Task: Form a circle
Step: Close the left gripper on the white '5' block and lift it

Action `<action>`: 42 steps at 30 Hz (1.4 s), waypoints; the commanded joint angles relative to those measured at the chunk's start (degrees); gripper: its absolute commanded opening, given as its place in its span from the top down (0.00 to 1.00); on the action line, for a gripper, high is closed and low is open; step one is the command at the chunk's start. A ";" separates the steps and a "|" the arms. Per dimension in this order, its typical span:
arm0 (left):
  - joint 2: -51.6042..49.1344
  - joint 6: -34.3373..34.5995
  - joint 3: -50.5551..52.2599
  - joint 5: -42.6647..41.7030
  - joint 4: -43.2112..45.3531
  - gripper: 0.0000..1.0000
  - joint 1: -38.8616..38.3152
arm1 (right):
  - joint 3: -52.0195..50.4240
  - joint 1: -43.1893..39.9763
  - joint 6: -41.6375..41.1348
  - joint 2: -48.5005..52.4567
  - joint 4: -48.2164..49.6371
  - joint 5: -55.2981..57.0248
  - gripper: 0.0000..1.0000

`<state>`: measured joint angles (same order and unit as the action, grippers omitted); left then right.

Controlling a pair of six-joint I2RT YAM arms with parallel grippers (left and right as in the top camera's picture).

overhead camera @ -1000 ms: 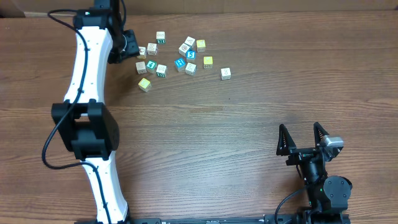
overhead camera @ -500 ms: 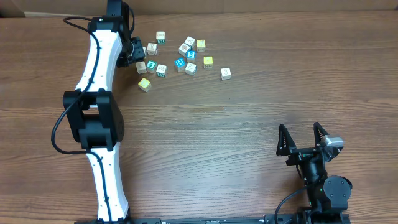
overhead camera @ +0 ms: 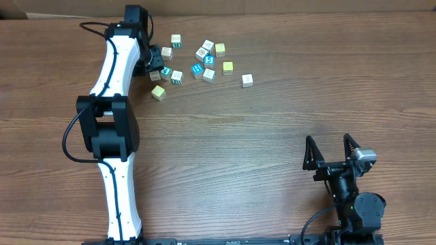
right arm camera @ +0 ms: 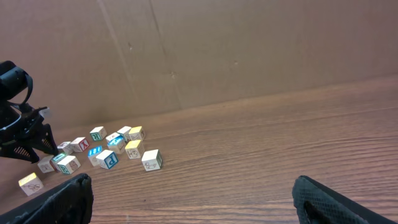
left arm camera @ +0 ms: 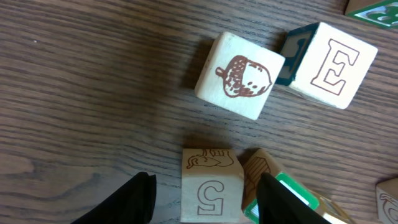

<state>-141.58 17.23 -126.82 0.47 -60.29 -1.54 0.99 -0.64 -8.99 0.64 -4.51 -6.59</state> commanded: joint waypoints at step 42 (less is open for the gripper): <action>-1.57 -0.94 3.67 0.17 1.42 0.68 -0.74 | -0.55 0.31 -0.20 -0.48 0.28 0.52 0.00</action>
<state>-141.69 16.58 -124.51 0.49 -59.29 -1.54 0.99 -0.64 -9.02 0.64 -4.51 -6.57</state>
